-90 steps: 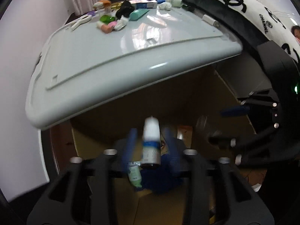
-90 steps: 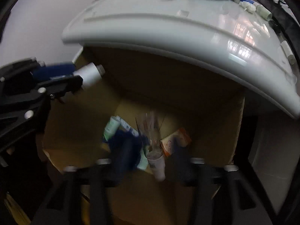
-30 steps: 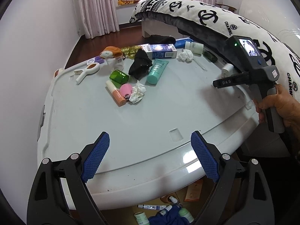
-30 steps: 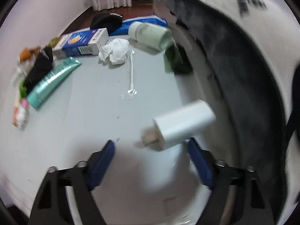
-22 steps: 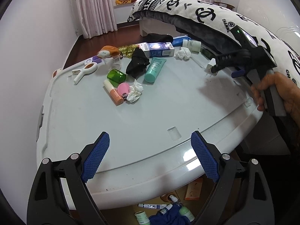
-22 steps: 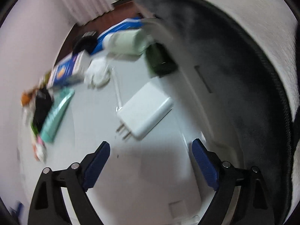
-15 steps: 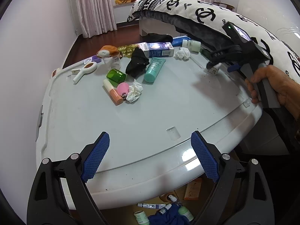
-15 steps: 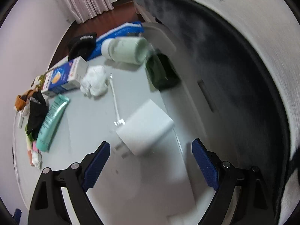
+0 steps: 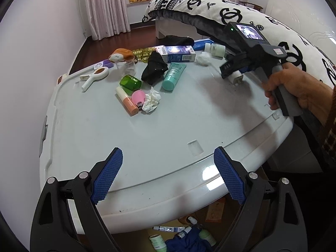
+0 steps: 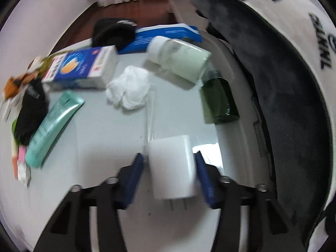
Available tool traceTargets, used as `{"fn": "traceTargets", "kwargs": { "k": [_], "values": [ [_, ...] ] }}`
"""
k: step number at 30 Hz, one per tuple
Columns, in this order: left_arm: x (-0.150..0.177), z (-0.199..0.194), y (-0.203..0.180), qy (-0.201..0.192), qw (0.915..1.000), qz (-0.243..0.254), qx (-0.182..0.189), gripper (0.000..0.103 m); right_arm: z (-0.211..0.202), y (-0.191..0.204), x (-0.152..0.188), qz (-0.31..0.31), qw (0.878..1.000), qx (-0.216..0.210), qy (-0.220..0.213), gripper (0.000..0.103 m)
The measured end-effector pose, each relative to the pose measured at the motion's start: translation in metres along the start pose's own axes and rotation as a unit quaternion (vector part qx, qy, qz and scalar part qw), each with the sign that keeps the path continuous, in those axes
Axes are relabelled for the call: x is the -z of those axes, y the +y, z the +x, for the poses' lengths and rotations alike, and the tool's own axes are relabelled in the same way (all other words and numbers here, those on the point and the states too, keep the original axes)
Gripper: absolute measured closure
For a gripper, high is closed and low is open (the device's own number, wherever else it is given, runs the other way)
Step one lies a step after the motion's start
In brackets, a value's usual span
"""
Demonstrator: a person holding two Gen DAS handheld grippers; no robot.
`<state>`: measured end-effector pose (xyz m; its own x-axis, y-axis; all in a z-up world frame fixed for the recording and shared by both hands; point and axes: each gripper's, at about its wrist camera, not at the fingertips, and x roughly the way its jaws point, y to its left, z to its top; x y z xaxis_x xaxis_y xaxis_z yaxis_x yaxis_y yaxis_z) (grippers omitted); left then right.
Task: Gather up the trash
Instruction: 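Grasp the white charger plug on the table with the right gripper, then drop the charger into the box with the right gripper while the left grasps the orange lip balm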
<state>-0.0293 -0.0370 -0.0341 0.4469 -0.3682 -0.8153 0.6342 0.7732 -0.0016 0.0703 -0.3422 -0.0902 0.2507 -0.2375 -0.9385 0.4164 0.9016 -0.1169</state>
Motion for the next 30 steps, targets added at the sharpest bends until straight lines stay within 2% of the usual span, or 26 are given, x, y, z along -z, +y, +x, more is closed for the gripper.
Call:
{"fn": "traceTargets", "kwargs": {
  "k": [3,7,12,18,23,28,30],
  "values": [
    [-0.001,-0.002,0.003,-0.004,1.0,-0.006,0.004,0.017,-0.008,0.012,0.015,-0.033,0.999,-0.005,-0.005,0.062],
    [-0.001,-0.003,0.004,-0.007,0.9999,-0.008,-0.001,0.017,-0.016,0.012,0.038,-0.035,0.999,-0.039,-0.013,0.062],
    [-0.001,0.0,0.006,0.001,0.9999,-0.013,0.0,0.017,-0.039,0.022,0.074,-0.061,0.997,-0.046,-0.027,0.062],
    [-0.001,0.0,0.006,0.0,0.9999,-0.013,-0.004,0.017,-0.069,0.029,0.091,-0.062,0.995,-0.07,-0.046,0.062],
    [-0.001,0.003,0.015,-0.002,0.9996,-0.026,-0.013,0.017,-0.093,0.013,0.085,-0.073,0.99,-0.099,-0.066,0.062],
    [0.007,0.009,0.025,0.002,0.9989,-0.031,-0.034,0.017,-0.138,0.023,0.14,-0.113,0.98,-0.141,-0.086,0.062],
    [0.01,0.01,0.029,0.004,0.9986,-0.035,-0.041,0.017,-0.137,0.03,0.158,-0.125,0.977,-0.155,-0.081,0.062]
  ]
}}
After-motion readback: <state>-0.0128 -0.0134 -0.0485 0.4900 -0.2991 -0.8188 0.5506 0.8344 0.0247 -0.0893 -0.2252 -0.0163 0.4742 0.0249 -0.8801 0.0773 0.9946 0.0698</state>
